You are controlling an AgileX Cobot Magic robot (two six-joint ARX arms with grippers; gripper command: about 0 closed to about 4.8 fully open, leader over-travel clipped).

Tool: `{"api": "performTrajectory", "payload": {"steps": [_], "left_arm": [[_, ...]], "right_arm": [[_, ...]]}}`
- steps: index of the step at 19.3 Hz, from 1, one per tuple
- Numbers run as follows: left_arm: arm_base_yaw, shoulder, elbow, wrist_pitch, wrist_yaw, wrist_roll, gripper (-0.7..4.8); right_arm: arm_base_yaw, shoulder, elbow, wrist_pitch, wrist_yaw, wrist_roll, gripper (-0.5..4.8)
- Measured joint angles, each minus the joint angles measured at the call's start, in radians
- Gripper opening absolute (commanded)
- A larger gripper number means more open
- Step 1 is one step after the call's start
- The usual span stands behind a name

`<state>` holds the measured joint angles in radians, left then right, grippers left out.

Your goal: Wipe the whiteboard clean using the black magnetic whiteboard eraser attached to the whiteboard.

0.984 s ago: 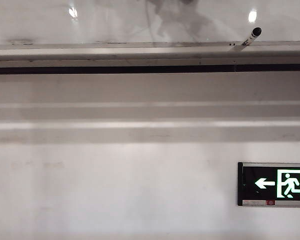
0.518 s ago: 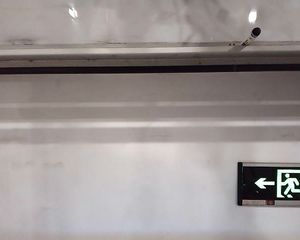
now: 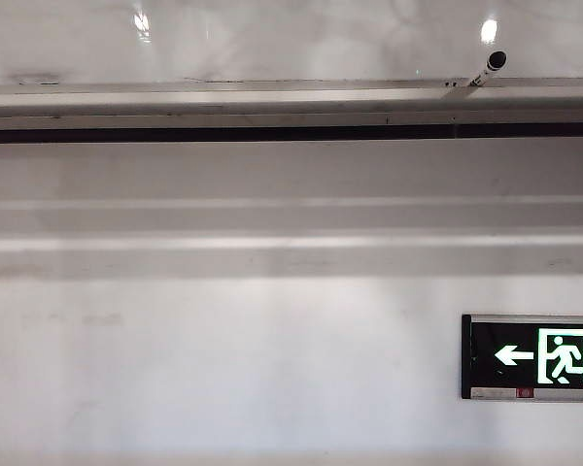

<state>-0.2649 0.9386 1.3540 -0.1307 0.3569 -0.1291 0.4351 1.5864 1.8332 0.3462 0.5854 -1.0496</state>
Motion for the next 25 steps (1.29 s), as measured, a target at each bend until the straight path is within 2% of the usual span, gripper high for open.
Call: {"api": "performTrajectory", "payload": {"steps": [2, 3, 5, 8, 11, 14, 20, 23, 25], "left_arm": [[0.0, 0.0, 0.0, 0.0, 0.0, 0.0, -0.05], [0.0, 0.0, 0.0, 0.0, 0.0, 0.0, -0.05], [0.0, 0.0, 0.0, 0.0, 0.0, 0.0, -0.05], [0.0, 0.0, 0.0, 0.0, 0.0, 0.0, -0.05], [0.0, -0.001, 0.0, 0.0, 0.0, 0.0, -0.05], [0.0, -0.001, 0.0, 0.0, 0.0, 0.0, -0.05], [0.0, 0.0, 0.0, 0.002, 0.0, 0.0, -0.05], [0.0, 0.0, 0.0, 0.007, 0.0, 0.0, -0.05], [0.0, -0.001, 0.0, 0.008, 0.0, 0.0, -0.05]], "right_arm": [[0.0, -0.021, 0.003, 0.011, -0.077, 0.205, 0.2], [-0.001, -0.021, 0.003, 0.01, -0.086, 0.267, 0.2], [-0.001, -0.019, 0.003, -0.081, -0.119, 0.448, 0.21], [-0.002, -0.019, 0.003, -0.206, -0.203, 0.671, 0.2], [-0.018, -0.019, 0.003, -0.238, -0.222, 0.855, 0.2], [-0.039, -0.019, 0.003, -0.261, -0.247, 0.917, 0.2], [-0.063, -0.001, 0.008, -0.249, -0.275, 0.925, 0.22], [-0.07, 0.01, 0.011, -0.24, -0.288, 0.926, 2.22], [-0.07, 0.011, 0.011, -0.238, -0.289, 0.924, 2.63]]}}
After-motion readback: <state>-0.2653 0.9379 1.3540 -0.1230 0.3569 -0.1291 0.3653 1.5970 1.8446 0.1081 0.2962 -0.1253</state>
